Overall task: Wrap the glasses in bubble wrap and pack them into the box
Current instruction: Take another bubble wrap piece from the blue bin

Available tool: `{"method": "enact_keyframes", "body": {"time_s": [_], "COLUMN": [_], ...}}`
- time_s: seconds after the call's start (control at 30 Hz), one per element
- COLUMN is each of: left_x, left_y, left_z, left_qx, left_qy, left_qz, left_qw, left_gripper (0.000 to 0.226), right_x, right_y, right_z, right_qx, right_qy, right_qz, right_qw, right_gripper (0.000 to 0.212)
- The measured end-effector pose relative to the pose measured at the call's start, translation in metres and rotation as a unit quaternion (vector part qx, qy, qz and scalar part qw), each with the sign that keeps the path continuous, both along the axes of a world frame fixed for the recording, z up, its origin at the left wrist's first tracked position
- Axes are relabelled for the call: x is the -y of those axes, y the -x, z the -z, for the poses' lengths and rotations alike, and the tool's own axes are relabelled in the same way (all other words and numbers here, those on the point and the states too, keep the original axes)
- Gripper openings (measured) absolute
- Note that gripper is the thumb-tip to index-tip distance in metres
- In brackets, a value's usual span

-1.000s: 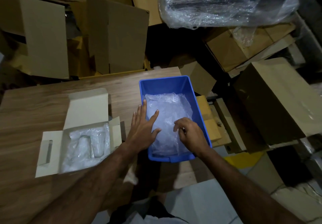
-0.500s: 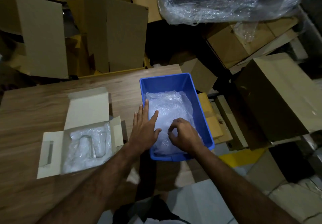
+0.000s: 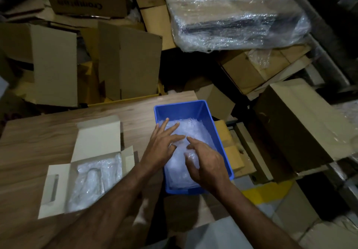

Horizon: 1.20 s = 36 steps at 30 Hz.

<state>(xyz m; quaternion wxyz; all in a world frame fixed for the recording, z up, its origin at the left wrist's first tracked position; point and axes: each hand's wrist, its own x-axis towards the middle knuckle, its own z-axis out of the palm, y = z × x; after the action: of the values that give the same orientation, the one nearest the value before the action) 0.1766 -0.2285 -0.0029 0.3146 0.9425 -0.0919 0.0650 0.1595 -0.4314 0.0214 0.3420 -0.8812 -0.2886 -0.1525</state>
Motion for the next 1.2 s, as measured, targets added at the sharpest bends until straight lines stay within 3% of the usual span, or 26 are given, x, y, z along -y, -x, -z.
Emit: {"method": "enact_keyframes", "body": {"time_s": [0.1, 0.2, 0.3, 0.37, 0.43, 0.57, 0.67, 0.77, 0.83, 0.87, 0.93, 0.97, 1.07, 1.1, 1.2], "left_x": [-0.014, -0.026, -0.043, -0.058, -0.073, -0.103, -0.13, -0.157, -0.178, -0.187, -0.202, -0.208, -0.22, -0.221, -0.229], "left_y": [0.012, 0.033, 0.057, 0.074, 0.092, 0.119, 0.132, 0.142, 0.148, 0.151, 0.158, 0.161, 0.17, 0.172, 0.181], "left_z": [-0.022, -0.051, -0.073, -0.085, -0.095, -0.111, -0.117, -0.116, -0.108, -0.104, -0.096, -0.094, -0.089, -0.09, -0.086], "left_qx": [0.031, 0.064, 0.098, 0.12, 0.139, 0.141, 0.158, 0.113, 0.051, 0.01, -0.068, -0.091, -0.155, -0.173, -0.224], "left_qy": [0.069, 0.089, 0.111, 0.147, 0.21, 0.355, 0.397, 0.425, 0.431, 0.441, 0.46, 0.466, 0.456, 0.457, 0.481], "left_qz": [0.02, 0.049, 0.047, 0.006, -0.054, -0.197, -0.286, -0.362, -0.383, -0.383, -0.399, -0.416, -0.47, -0.482, -0.504], "left_qw": [0.997, 0.993, 0.988, 0.982, 0.966, 0.903, 0.858, 0.822, 0.816, 0.811, 0.79, 0.775, 0.74, 0.727, 0.681], "left_gripper": [0.037, 0.035, 0.033, 0.033, 0.03, 0.02, 0.016, 0.025, 0.011, 0.01, 0.032, 0.033, 0.025, 0.027, 0.038], "right_x": [0.001, -0.006, -0.022, -0.039, -0.058, -0.099, -0.131, -0.163, -0.184, -0.193, -0.206, -0.208, -0.209, -0.208, -0.208], "right_y": [0.004, -0.001, -0.007, -0.005, 0.001, 0.014, 0.019, 0.014, 0.008, 0.007, 0.008, 0.009, 0.023, 0.031, 0.051], "right_z": [0.005, 0.005, -0.01, -0.025, -0.036, -0.056, -0.076, -0.086, -0.088, -0.092, -0.093, -0.09, -0.074, -0.069, -0.055], "right_qx": [-0.007, -0.032, -0.067, -0.085, -0.106, -0.1, -0.082, -0.176, -0.323, -0.41, -0.591, -0.659, -0.758, -0.772, -0.777], "right_qy": [0.007, 0.028, -0.031, -0.078, -0.115, -0.135, -0.113, -0.125, -0.173, -0.203, -0.235, -0.254, -0.345, -0.349, -0.331], "right_qz": [0.023, 0.045, 0.021, -0.019, -0.063, -0.111, -0.136, -0.13, -0.095, -0.077, -0.066, -0.08, -0.131, -0.141, -0.169], "right_qw": [1.0, 0.998, 0.997, 0.993, 0.986, 0.979, 0.981, 0.968, 0.926, 0.886, 0.769, 0.703, 0.538, 0.513, 0.509], "right_gripper": [0.078, 0.092, 0.077, 0.056, 0.05, 0.056, 0.033, 0.01, 0.015, 0.017, 0.015, 0.027, 0.062, 0.067, 0.065]}}
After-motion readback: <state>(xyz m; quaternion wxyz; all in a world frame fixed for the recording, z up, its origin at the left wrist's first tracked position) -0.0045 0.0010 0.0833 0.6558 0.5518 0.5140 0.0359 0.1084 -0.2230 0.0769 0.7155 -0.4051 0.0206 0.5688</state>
